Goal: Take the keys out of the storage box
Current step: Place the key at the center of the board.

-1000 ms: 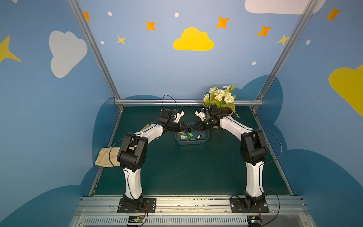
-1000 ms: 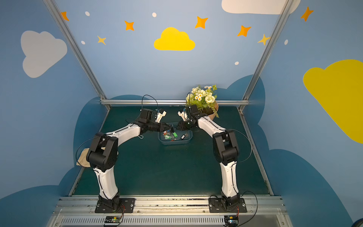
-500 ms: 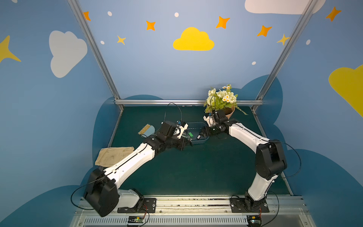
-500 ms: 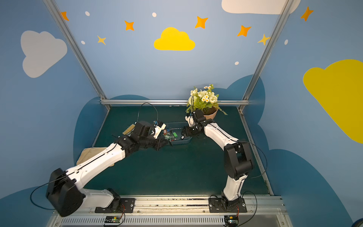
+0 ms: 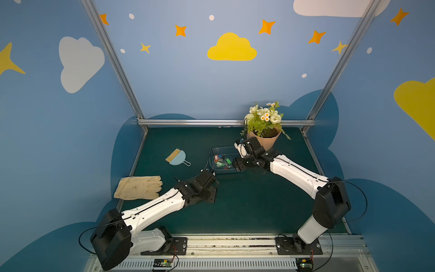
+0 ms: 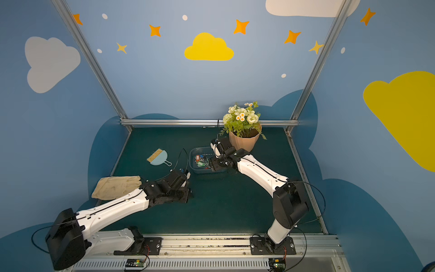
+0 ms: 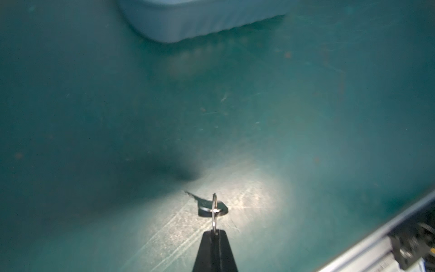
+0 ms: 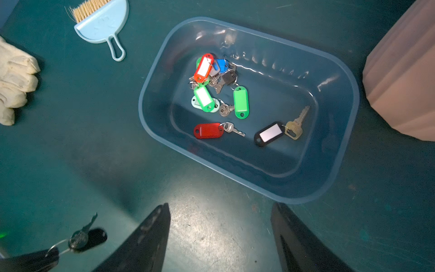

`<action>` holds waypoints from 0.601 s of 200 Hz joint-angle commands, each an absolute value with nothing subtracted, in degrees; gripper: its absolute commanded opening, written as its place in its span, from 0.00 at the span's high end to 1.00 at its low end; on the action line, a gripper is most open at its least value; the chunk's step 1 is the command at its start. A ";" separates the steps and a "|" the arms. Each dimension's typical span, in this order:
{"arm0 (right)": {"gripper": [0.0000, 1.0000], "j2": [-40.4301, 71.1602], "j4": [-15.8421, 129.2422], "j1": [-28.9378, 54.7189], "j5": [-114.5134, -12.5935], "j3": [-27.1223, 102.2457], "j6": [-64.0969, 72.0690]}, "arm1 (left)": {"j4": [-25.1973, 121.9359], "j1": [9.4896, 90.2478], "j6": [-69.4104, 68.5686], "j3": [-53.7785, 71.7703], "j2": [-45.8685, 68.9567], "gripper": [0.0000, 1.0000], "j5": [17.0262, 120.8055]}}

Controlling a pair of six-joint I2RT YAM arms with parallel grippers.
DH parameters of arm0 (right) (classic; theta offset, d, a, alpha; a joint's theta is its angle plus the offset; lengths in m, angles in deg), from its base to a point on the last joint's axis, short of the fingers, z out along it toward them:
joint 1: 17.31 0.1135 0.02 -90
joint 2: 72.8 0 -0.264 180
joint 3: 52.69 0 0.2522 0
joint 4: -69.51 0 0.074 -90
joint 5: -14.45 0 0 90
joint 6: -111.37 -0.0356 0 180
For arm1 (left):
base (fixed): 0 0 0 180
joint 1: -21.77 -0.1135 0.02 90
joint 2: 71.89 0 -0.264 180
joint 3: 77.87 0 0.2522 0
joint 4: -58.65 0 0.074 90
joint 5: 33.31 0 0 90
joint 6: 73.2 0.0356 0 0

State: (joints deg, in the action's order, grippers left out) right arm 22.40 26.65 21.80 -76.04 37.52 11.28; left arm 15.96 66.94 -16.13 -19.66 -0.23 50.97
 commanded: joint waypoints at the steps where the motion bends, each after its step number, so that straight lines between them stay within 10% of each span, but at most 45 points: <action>1: 0.27 20.46 25.23 21.62 -79.58 36.43 11.38 | 16.87 67.13 -20.62 -19.81 2.77 0.98 47.27; 65: 0.27 21.32 24.72 22.31 -80.22 36.64 11.29 | 18.38 67.12 -22.36 -16.01 13.28 0.96 47.94; 120: 0.27 24.00 24.13 22.59 -80.21 38.25 11.17 | 14.16 66.55 -22.31 -14.41 11.71 0.46 44.58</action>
